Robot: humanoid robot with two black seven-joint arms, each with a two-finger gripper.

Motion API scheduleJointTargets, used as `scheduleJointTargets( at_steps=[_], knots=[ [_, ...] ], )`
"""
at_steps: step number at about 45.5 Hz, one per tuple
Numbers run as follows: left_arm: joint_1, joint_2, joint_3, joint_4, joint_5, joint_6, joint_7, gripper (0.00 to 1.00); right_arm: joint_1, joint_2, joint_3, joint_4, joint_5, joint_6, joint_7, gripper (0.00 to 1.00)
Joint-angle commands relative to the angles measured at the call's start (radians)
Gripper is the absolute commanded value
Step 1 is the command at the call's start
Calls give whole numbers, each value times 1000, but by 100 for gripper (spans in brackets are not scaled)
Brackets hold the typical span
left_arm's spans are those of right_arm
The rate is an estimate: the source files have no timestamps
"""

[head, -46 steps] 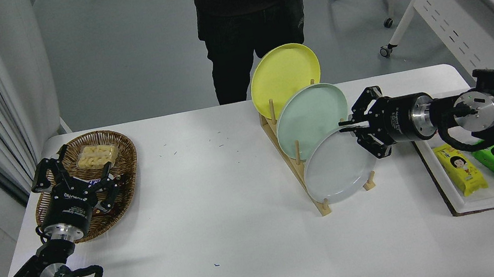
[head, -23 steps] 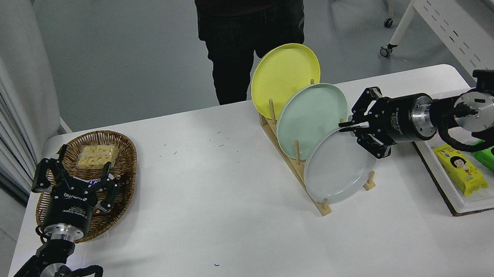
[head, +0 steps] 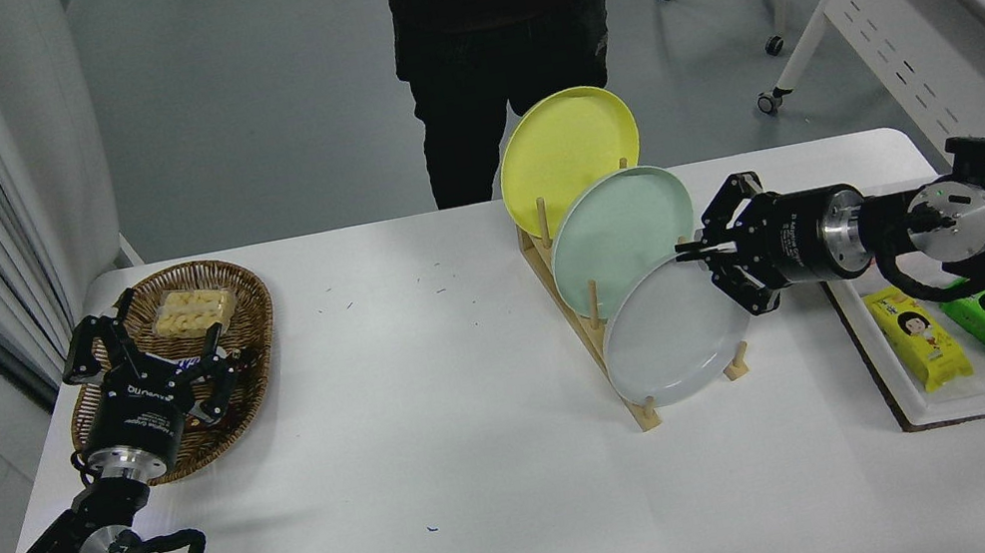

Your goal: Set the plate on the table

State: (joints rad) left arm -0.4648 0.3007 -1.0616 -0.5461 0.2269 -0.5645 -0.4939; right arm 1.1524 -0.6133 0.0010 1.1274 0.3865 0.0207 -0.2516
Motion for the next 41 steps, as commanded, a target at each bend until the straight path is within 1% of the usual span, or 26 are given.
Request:
scheduleJointTargets(
  at_steps=[1,27,37,41],
  knots=[
    [0,0,0,0,0,0,0,98,4,0,-1,0,0,4,0,1],
    [0,0,0,0,0,0,0,98,27,0,2,0,-1,27,0,1],
    [0,0,0,0,-1,1,0,98,41,-13,4,-1,-3,58,0,0],
    [0,0,0,0,0,0,0,98,44,-28,4,0,-1,87,0,0]
  ],
)
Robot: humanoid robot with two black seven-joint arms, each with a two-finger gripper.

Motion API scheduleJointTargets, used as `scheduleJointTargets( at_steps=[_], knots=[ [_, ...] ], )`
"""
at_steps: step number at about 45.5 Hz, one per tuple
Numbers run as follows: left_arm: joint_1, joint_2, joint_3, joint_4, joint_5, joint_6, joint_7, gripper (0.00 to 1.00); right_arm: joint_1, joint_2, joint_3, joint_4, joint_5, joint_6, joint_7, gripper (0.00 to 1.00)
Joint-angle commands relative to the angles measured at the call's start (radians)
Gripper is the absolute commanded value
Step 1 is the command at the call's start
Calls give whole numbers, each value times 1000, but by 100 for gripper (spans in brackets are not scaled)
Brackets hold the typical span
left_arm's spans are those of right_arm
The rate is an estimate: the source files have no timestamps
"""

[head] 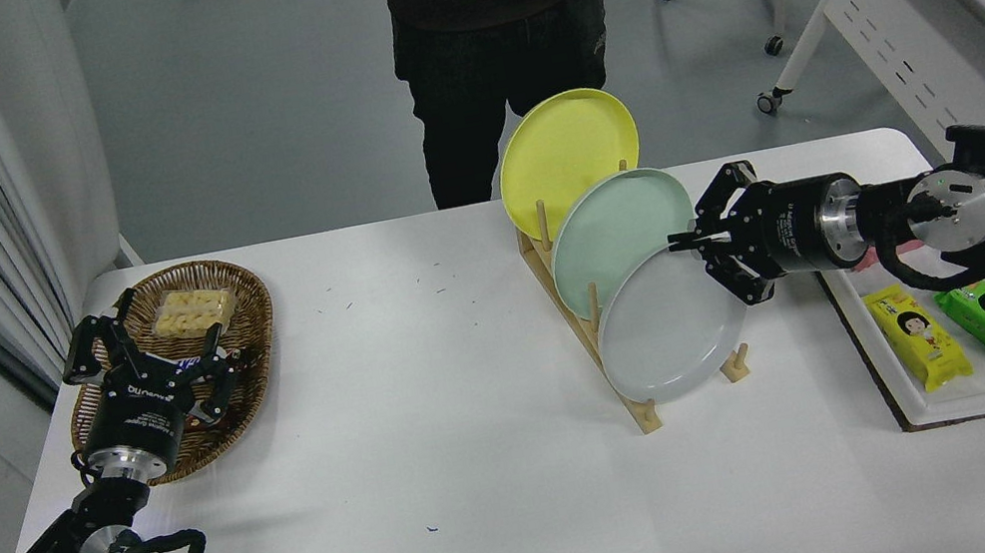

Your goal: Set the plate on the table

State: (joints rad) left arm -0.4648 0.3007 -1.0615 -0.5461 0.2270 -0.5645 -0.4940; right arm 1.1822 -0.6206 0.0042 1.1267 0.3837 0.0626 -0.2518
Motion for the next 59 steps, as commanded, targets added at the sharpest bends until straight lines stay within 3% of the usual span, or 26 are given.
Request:
scheduleJointTargets(
  at_steps=[1,31,45,59],
  knots=[
    [0,0,0,0,0,0,0,98,14,-24,0,1,1,54,0,0],
    [0,0,0,0,0,0,0,98,88,-114,-3,7,-3,289,2,0],
    [0,0,0,0,0,1,0,98,175,-152,-7,11,3,368,2,0],
    [0,0,0,0,0,0,0,98,315,-198,-96,48,121,405,0,0]
  ],
)
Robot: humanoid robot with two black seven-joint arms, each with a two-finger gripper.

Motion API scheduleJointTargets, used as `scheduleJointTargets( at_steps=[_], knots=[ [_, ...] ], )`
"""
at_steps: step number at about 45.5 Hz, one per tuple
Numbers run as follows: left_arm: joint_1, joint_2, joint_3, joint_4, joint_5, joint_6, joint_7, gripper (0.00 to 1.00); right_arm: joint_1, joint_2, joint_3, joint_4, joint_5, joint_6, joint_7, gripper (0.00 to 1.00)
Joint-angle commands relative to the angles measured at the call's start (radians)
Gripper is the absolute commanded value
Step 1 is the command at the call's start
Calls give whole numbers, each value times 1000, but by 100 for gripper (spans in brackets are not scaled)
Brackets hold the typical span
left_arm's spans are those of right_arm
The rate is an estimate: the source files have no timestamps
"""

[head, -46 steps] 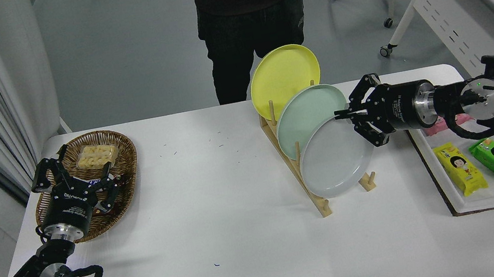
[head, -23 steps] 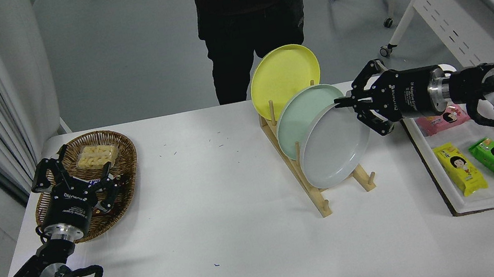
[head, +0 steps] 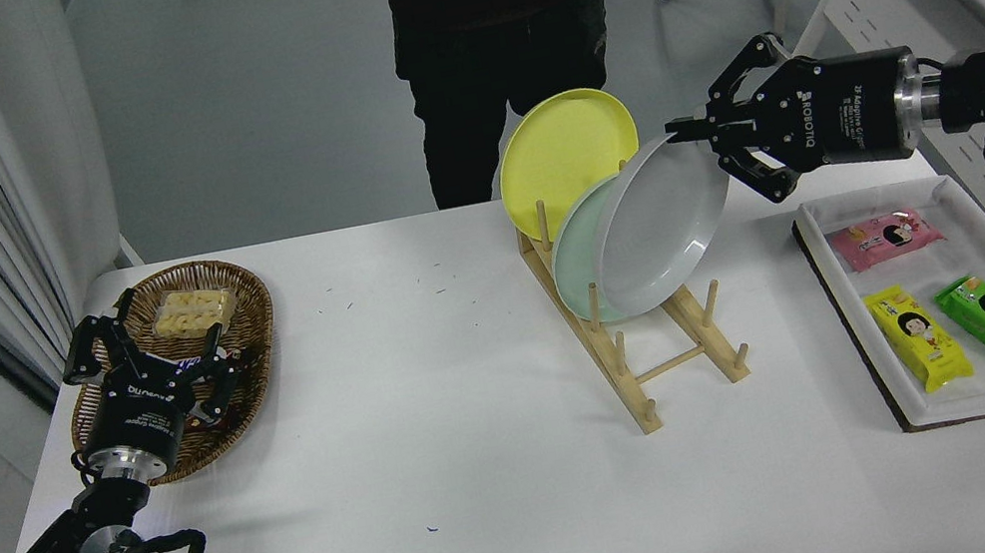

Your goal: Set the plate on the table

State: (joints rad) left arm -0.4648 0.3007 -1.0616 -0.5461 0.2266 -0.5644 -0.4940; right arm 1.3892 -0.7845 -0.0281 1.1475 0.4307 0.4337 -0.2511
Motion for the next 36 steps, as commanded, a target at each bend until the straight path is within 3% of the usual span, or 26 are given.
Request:
scheduleJointTargets(
  at_steps=[1,12,36],
  knots=[
    [0,0,0,0,0,0,0,98,122,-36,-78,32,80,34,0,0],
    [0,0,0,0,0,0,0,98,260,-48,-188,60,167,34,0,0],
    [0,0,0,0,0,0,0,98,323,34,-271,60,217,20,-2,0]
  ],
)
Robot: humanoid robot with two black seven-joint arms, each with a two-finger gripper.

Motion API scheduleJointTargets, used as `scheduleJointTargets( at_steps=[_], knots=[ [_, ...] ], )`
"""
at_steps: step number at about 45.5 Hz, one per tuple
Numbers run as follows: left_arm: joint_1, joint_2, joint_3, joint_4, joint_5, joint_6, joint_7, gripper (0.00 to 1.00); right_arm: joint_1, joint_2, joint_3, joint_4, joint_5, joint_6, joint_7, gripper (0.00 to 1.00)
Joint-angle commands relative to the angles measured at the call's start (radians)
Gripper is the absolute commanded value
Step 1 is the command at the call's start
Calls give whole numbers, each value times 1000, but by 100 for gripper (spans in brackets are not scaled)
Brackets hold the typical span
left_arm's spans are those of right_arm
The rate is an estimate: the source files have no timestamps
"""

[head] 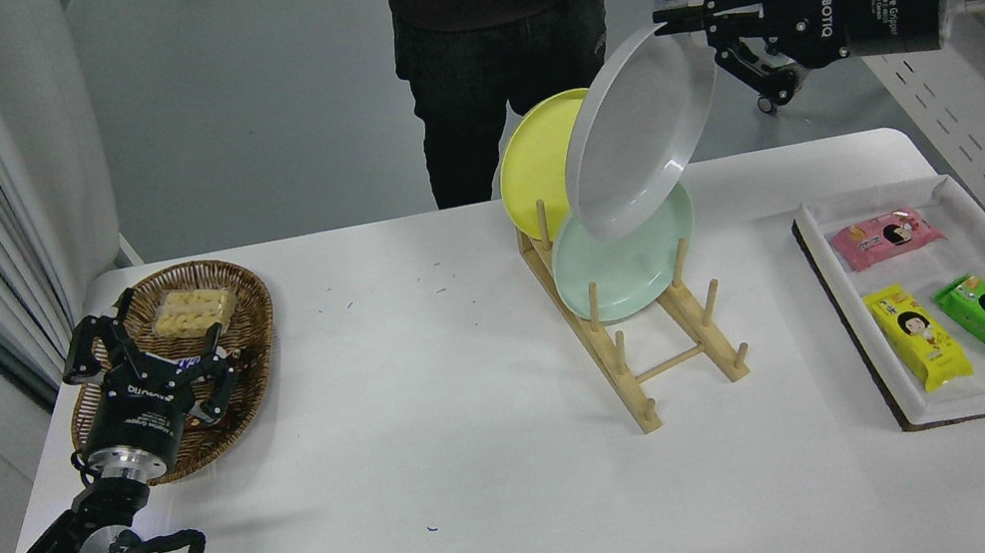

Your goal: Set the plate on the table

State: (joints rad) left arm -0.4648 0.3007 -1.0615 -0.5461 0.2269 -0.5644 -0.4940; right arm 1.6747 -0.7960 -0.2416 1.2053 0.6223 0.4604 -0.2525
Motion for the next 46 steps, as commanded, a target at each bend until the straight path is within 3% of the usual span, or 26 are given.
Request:
scheduleJointTargets(
  at_steps=[1,10,21,46],
  knots=[
    [0,0,0,0,0,0,0,98,39,52,-70,5,42,-6,-1,0],
    [0,0,0,0,0,0,0,98,57,87,-117,45,85,-35,1,0],
    [0,0,0,0,0,0,0,98,100,118,-131,146,96,-238,-1,0],
    [0,0,0,0,0,0,0,98,37,147,-57,177,59,-287,-36,0]
  ],
)
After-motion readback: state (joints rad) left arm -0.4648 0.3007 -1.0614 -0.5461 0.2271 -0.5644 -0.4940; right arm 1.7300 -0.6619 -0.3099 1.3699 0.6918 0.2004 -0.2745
